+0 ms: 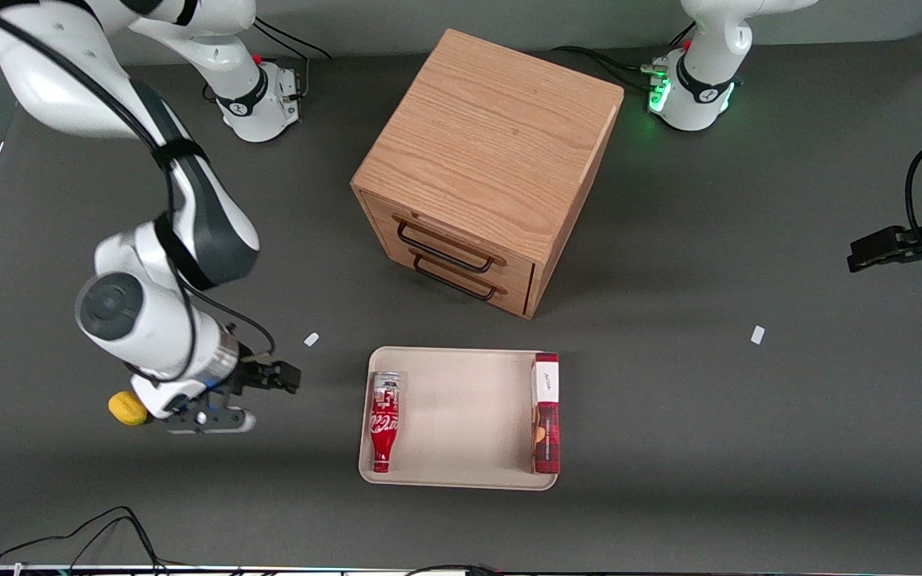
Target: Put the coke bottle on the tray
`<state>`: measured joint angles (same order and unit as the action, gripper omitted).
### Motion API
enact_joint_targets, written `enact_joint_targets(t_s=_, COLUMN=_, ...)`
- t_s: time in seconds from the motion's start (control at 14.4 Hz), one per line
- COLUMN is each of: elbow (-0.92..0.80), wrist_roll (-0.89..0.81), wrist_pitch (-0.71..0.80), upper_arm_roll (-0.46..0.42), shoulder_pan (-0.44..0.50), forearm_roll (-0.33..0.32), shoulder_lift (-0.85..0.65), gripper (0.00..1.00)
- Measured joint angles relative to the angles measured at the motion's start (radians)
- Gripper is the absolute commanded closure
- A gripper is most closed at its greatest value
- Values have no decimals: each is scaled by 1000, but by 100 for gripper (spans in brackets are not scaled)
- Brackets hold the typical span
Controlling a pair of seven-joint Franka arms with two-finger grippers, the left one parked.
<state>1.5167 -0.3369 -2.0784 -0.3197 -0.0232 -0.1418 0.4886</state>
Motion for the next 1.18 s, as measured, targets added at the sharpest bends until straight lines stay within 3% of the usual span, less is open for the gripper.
enact_joint_targets(t_s=0.28, elbow=283, wrist_roll=13, wrist_pitch=-1, upper_arm_roll=60, shoulder_pan=-4, forearm_roll=48, shoulder_lift=-298, gripper=0)
enact_joint_targets(t_s=0.55, elbow=509, wrist_roll=82, wrist_pitch=44, upper_arm_roll=137, shoulder_pan=-4, forearm_roll=142, shoulder_lift=-581, gripper=0)
enact_joint_targets(t_s=0.83, elbow=555, wrist_roll=156, wrist_pitch=200, upper_arm_roll=206, shoulder_pan=-4, forearm_roll=178, shoulder_lift=-749, gripper=0)
enact_joint_targets(t_s=1.18, elbow=501, wrist_roll=207, wrist_pitch=326, upper_arm_roll=220, shoulder_pan=-4, forearm_roll=183, shoulder_lift=-789, gripper=0)
